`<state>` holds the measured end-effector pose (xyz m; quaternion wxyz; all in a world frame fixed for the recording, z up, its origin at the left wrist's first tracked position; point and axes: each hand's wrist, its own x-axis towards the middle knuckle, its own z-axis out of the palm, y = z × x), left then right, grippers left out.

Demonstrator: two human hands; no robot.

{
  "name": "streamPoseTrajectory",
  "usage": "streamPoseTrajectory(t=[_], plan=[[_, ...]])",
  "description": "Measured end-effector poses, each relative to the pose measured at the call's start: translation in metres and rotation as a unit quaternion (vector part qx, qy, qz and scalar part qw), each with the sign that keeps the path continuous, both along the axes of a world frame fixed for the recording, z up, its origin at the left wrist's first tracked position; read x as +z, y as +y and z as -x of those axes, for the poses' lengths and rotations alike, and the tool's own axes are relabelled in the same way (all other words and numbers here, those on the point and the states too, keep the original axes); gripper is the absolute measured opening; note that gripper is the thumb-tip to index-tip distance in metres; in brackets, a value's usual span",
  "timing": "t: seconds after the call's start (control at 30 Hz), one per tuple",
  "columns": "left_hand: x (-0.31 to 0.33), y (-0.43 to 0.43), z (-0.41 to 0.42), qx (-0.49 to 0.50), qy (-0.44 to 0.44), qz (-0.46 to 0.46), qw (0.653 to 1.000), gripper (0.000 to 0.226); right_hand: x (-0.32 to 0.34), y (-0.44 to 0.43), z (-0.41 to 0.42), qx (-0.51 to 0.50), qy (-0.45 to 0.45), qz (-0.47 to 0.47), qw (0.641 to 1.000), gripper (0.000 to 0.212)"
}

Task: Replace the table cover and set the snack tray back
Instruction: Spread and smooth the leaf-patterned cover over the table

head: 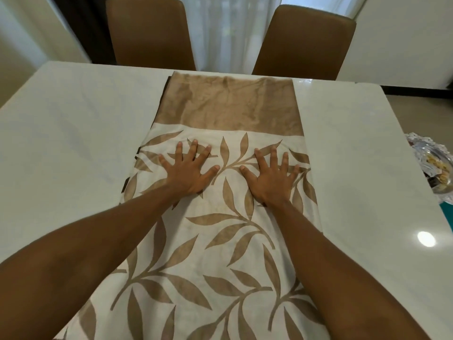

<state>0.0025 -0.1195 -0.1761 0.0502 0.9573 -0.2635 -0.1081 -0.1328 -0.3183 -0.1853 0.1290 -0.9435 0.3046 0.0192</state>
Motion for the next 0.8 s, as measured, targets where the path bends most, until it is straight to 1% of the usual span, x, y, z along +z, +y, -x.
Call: streamPoseTrajectory(t=[0.17,0.27,0.33,0.37,0.43,0.47,0.5,0.53,0.57,0.63,0.67,0.73,0.8], plan=[[0.001,-0.028,-0.048,-0.023,-0.013,0.011,1.000,0.076,0.000,-0.025,-0.042,-0.014,0.009,-0.009,1.000,0.083],[0.002,-0.041,-0.074,-0.038,0.002,0.012,0.999,0.081,0.006,-0.038,-0.059,-0.012,0.021,-0.027,0.999,0.090],[0.001,-0.045,-0.091,-0.059,0.022,0.017,0.998,0.087,0.010,-0.049,-0.072,0.002,0.029,-0.056,0.998,0.093],[0.002,-0.044,-0.097,-0.070,0.034,0.035,0.996,0.091,0.013,-0.054,-0.078,0.013,0.037,-0.074,0.996,0.093],[0.006,-0.036,-0.100,-0.061,0.052,0.122,0.989,0.093,0.021,-0.067,-0.089,0.022,0.044,-0.120,0.992,0.096],[0.008,-0.028,-0.095,-0.043,0.045,0.169,0.984,0.089,0.024,-0.071,-0.092,0.014,0.030,-0.155,0.987,0.099],[0.011,-0.017,-0.086,-0.027,0.026,0.205,0.978,0.083,0.026,-0.073,-0.089,-0.010,-0.010,-0.187,0.982,0.101],[0.013,-0.004,-0.074,-0.019,0.000,0.229,0.973,0.080,0.029,-0.072,-0.082,-0.034,-0.072,-0.206,0.975,0.102],[0.016,0.009,-0.058,-0.019,-0.025,0.236,0.971,0.080,0.029,-0.068,-0.072,-0.047,-0.134,-0.205,0.969,0.101],[0.019,0.040,-0.016,-0.018,-0.049,0.200,0.978,0.079,0.025,-0.041,-0.042,-0.020,-0.214,-0.126,0.968,0.084],[0.017,0.054,0.004,-0.011,-0.051,0.167,0.985,0.078,0.019,-0.019,-0.028,0.000,-0.231,-0.099,0.968,0.073],[0.012,0.079,0.043,0.011,-0.031,0.087,0.996,0.081,0.012,0.045,0.003,0.036,-0.205,-0.095,0.974,0.060],[0.000,0.100,0.066,0.040,-0.020,0.036,0.998,0.083,0.002,0.109,0.026,0.072,-0.141,-0.073,0.985,0.060]])
